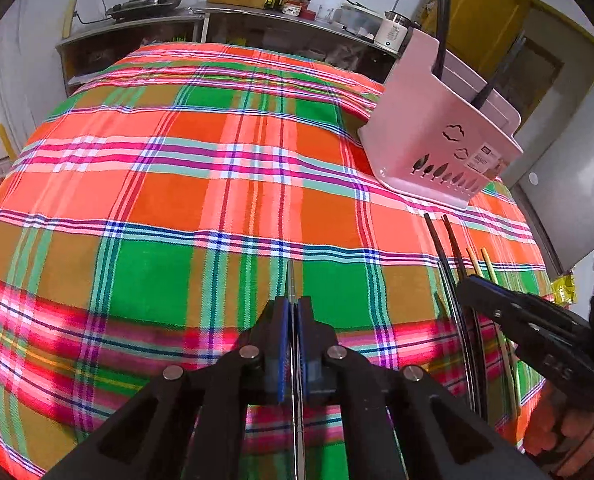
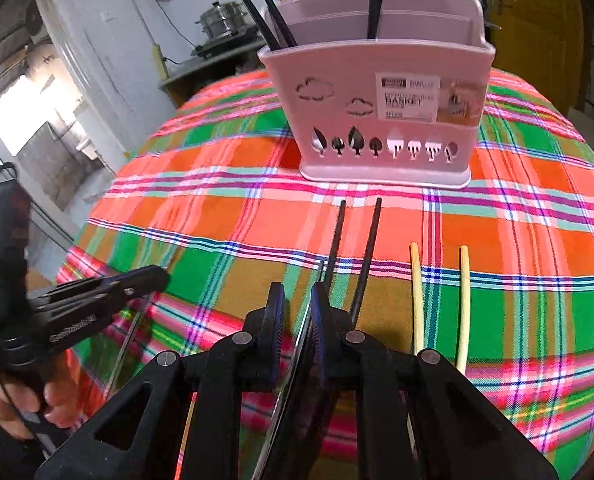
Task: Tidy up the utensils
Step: 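Close the left gripper on a thin metal chopstick while the right gripper grasps two black chopsticks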
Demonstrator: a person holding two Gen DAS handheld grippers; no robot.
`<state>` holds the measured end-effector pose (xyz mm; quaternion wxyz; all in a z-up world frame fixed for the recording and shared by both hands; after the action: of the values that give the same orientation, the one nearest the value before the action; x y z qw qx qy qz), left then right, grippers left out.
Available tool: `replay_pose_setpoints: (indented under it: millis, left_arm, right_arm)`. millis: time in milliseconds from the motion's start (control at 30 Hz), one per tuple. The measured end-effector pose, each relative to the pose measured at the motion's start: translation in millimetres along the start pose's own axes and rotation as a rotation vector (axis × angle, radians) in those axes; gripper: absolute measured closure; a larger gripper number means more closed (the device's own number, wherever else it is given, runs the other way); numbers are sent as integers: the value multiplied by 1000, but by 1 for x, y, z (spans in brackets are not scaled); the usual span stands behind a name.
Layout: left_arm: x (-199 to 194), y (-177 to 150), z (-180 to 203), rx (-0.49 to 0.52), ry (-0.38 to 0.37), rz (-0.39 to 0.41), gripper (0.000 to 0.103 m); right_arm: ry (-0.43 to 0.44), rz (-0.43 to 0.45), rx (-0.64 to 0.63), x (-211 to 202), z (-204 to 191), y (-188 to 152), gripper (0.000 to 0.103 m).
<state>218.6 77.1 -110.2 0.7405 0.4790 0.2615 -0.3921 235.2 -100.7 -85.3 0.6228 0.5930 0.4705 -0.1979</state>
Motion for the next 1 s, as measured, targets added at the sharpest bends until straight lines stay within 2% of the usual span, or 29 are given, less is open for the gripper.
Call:
replay_pose_setpoints:
  millis: [700,833,1000]
  left_arm:
    - [1,1,-4,4,-41,1,98]
    - [5,5,-3,7,-35,-17,98]
    - [13,13,3,59,-12,-68,98]
  right_arm:
    - [-61,-52,-26,16,-5,0,89]
    - [-65,-63,-27,21,-7,6,89]
    - [-54,-87,-18,25,-7,9,89]
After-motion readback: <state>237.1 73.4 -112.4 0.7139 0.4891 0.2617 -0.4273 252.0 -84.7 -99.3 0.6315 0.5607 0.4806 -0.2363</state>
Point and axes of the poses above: each gripper's, at about its wrist camera, not at the fingertips, and x roughly the way its jaws point, z to its right, y to its top, the point moved 8 cm from there along x, roughly the way its jaws point, and after that the axes turned 8 degrees about -y, right-handed, at the moved point
